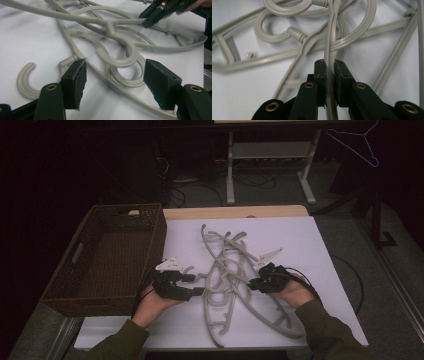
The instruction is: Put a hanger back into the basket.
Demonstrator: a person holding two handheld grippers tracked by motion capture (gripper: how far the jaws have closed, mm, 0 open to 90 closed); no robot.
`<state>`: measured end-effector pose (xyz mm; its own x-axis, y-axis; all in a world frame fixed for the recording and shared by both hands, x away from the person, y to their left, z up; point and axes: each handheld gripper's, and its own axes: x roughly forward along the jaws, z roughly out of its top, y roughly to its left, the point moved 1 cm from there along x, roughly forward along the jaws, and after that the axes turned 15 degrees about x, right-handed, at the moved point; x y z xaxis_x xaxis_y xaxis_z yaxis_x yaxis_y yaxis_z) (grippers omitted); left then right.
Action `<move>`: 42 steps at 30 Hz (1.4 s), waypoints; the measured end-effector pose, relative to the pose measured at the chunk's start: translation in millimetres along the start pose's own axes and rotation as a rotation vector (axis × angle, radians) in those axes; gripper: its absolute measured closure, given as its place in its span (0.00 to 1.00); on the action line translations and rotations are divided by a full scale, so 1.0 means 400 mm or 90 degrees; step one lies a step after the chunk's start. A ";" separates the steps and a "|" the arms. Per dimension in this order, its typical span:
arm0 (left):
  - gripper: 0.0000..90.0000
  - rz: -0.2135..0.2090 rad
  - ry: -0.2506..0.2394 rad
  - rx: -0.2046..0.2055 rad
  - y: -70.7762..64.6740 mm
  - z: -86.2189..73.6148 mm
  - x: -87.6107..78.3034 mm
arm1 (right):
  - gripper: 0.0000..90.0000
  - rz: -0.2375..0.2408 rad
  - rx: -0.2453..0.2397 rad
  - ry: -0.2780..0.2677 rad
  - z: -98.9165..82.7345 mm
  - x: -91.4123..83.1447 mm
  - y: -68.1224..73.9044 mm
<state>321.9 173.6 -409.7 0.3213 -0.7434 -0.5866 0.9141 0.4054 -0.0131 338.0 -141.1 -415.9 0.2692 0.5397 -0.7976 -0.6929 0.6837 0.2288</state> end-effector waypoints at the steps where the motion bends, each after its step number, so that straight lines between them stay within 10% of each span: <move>1: 0.38 0.002 -0.005 0.003 0.002 0.002 -0.002 | 0.90 -0.004 0.008 -0.001 0.007 0.006 0.009; 9: 0.38 0.016 -0.014 -0.003 0.005 0.006 -0.012 | 0.90 -0.030 0.038 0.010 0.064 0.092 0.111; 17: 0.38 0.040 0.004 -0.017 0.014 0.003 -0.002 | 0.87 -0.043 0.043 0.005 0.072 0.107 0.139; 25: 0.39 0.037 0.009 -0.022 0.008 0.011 0.015 | 0.70 0.002 0.062 -0.062 0.062 0.031 0.106; 32: 0.41 0.019 0.026 -0.020 -0.005 0.008 0.028 | 0.83 -0.066 0.106 -0.093 0.025 -0.046 -0.009; 42: 0.98 0.016 0.090 -0.026 0.021 0.010 0.063 | 0.94 -0.058 0.134 -0.066 -0.004 -0.020 -0.071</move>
<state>338.6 156.2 -421.3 0.3029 -0.6514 -0.6956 0.8945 0.4463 -0.0284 354.5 -165.6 -417.0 0.3996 0.5112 -0.7609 -0.5115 0.8132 0.2777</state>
